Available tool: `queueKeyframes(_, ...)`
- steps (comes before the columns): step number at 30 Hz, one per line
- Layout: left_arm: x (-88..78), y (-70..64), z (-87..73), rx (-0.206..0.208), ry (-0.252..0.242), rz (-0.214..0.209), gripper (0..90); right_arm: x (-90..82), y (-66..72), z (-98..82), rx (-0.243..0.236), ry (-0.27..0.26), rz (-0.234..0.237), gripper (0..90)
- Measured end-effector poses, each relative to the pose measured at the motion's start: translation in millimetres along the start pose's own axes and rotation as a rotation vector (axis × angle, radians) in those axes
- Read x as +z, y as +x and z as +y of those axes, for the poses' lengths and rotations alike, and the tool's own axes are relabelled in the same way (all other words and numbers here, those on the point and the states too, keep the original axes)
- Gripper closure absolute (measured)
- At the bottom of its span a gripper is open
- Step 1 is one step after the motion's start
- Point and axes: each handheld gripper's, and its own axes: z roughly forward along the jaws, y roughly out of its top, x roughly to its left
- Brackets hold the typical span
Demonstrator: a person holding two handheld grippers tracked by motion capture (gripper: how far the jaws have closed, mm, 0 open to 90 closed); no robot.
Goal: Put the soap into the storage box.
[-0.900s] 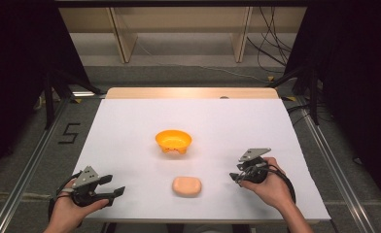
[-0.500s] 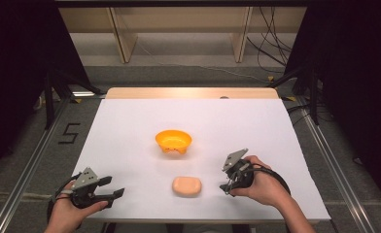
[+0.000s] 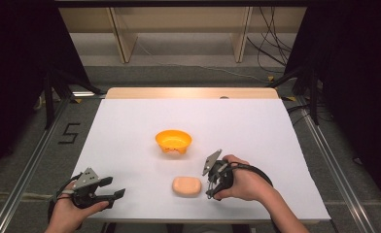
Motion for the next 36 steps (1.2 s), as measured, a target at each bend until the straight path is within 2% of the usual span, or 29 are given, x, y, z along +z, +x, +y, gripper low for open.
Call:
queueKeyframes(1, 0.0, 0.0, 0.0, 0.0, 0.0, 0.0, 32.3, 0.0, 0.0, 0.0, 0.0, 0.0, 0.0, 31.8)
queueKeyframes(2, 0.2, -1.0, 0.0, -0.011, -0.004, -0.004, 32.2, 2.5, 2.7, 7.2, 0.008, 0.034, 0.002, 31.6)
queueKeyframes(3, 0.7, -1.7, -0.2, -0.02, -0.015, -0.005, 32.3, 5.3, 2.9, 10.5, -0.012, 0.016, 0.008, 31.5)
queueKeyframes(4, 0.7, -1.7, -0.2, -0.02, -0.015, -0.005, 32.2, 5.3, 2.9, 10.5, -0.012, 0.016, 0.008, 31.5)
queueKeyframes(5, -0.1, -0.4, 0.1, -0.007, -0.001, -0.001, 32.2, 7.1, 3.2, 14.0, -0.021, 0.021, 0.008, 31.5)
queueKeyframes(7, 0.2, -1.1, 0.0, -0.018, -0.012, -0.008, 32.2, 11.0, 6.5, 24.2, 0.003, 0.058, 0.006, 31.6)
queueKeyframes(9, -0.7, 0.3, 0.3, 0.001, 0.005, -0.003, 32.2, 15.9, 4.5, 30.5, -0.044, 0.049, 0.017, 31.7)
queueKeyframes(11, -0.4, -0.5, 0.2, -0.01, -0.004, -0.007, 32.2, 17.9, 3.6, 32.8, -0.055, 0.046, 0.007, 31.8)
queueKeyframes(12, -0.2, -1.0, 0.0, -0.014, -0.007, -0.01, 32.2, 21.6, 3.9, 36.6, -0.056, 0.052, 0.018, 31.9)
queueKeyframes(13, -1.1, 0.7, 0.2, 0.006, 0.011, -0.004, 32.2, 23.1, 3.3, 37.9, -0.062, 0.057, 0.01, 31.9)
queueKeyframes(15, -1.1, 0.7, 0.2, 0.005, 0.012, -0.005, 32.2, 25.3, 2.9, 39.6, -0.08, 0.056, 0.022, 31.8)
queueKeyframes(16, -0.2, 0.2, 0.1, -0.003, 0.006, -0.004, 32.2, 26.2, 3.2, 40.0, -0.072, 0.062, 0.014, 31.7)
queueKeyframes(17, 1.2, -1.7, -0.4, -0.02, -0.018, 0.001, 32.2, 26.9, 2.8, 40.9, -0.084, 0.072, 0.009, 31.6)
queueKeyframes(18, 0.9, -1.8, -0.3, -0.023, -0.016, -0.009, 32.1, 28.7, 4.5, 42.5, -0.065, 0.062, 0.018, 31.0)
queueKeyframes(19, 1.0, -2.0, -0.1, -0.024, -0.014, -0.008, 32.1, 29.0, 3.1, 42.8, -0.085, 0.066, 0.019, 30.7)
queueKeyframes(20, 0.8, -1.1, 0.1, -0.008, -0.003, -0.003, 32.1, 30.3, 5.3, 43.6, -0.058, 0.057, 0.033, 30.3)
queueKeyframes(23, 1.1, -1.4, -0.3, -0.016, 0.005, -0.001, 32.1, 32.7, 4.2, 44.8, -0.072, 0.054, 0.039, 29.8)
queueKeyframes(25, 1.1, -1.9, -0.4, -0.025, -0.003, -0.005, 32.1, 34.9, 3.4, 46.2, -0.066, 0.07, 0.019, 28.8)
queueKeyframes(26, 0.7, -1.0, -0.1, -0.007, -0.002, -0.005, 32.1, 36.0, 2.7, 47.0, -0.079, 0.062, 0.029, 28.8)
queueKeyframes(27, 0.7, -1.0, -0.1, -0.007, -0.002, -0.005, 32.1, 37.0, 4.9, 48.2, -0.056, 0.057, 0.043, 28.8)
queueKeyframes(28, 0.7, -1.0, -0.1, -0.008, -0.002, -0.006, 32.1, 37.9, 4.5, 49.2, -0.065, 0.06, 0.037, 28.8)
queueKeyframes(31, 0.7, -1.0, 0.0, -0.007, -0.002, -0.007, 32.1, 39.5, 6.4, 51.3, -0.051, 0.063, 0.037, 28.9)
queueKeyframes(32, 1.1, -2.1, -0.4, -0.027, -0.005, -0.011, 32.1, 42.3, 7.1, 53.5, -0.056, 0.071, 0.046, 29.0)
queueKeyframes(33, 1.4, -2.8, -0.5, -0.036, -0.012, -0.015, 32.1, 42.8, 5.1, 53.8, -0.087, 0.085, 0.039, 29.2)
queueKeyframes(35, 1.3, -2.7, -0.5, -0.035, -0.013, -0.014, 32.1, 45.3, 7.4, 55.9, -0.072, 0.082, 0.045, 29.3)
queueKeyframes(36, 0.8, -1.9, -0.2, -0.019, -0.012, -0.012, 32.1, 46.1, 5.9, 56.6, -0.103, 0.089, 0.045, 29.3)
